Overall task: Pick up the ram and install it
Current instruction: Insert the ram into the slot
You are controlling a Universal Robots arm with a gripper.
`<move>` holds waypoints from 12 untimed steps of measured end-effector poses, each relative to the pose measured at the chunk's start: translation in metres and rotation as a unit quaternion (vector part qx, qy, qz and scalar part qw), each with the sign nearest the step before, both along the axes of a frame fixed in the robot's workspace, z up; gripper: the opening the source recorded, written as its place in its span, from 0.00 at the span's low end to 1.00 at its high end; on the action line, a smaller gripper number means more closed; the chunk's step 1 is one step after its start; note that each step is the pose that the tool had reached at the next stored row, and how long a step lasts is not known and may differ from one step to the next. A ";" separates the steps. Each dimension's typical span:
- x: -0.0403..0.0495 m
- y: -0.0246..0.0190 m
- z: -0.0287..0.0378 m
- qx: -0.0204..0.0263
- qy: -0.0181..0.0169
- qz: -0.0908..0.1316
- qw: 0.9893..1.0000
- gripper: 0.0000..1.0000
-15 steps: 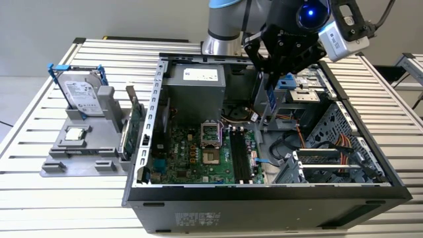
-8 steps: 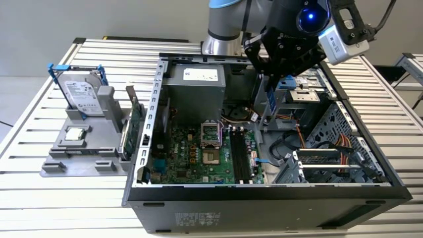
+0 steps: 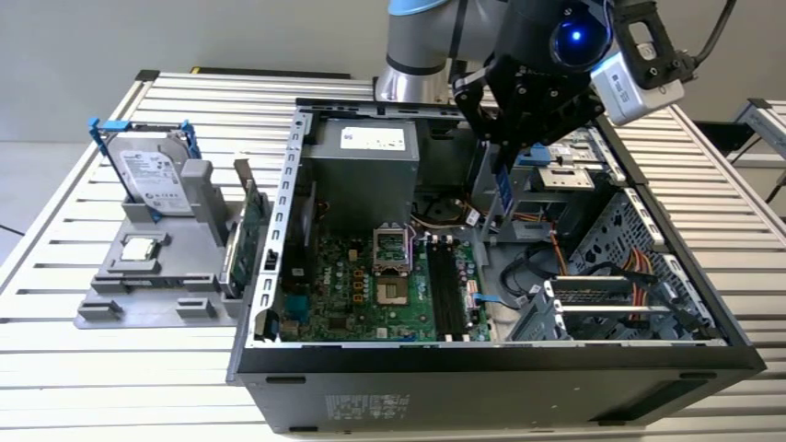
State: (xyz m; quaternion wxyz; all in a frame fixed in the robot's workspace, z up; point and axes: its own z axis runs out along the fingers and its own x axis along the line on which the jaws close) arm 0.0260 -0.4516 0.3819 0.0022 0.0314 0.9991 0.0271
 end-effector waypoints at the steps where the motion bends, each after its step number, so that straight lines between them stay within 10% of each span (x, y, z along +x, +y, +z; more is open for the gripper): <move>1: 0.0000 0.0000 -0.0004 0.000 0.000 0.000 1.000 0.00; 12: 0.0001 0.0000 -0.0046 -0.002 0.000 0.000 1.000 0.00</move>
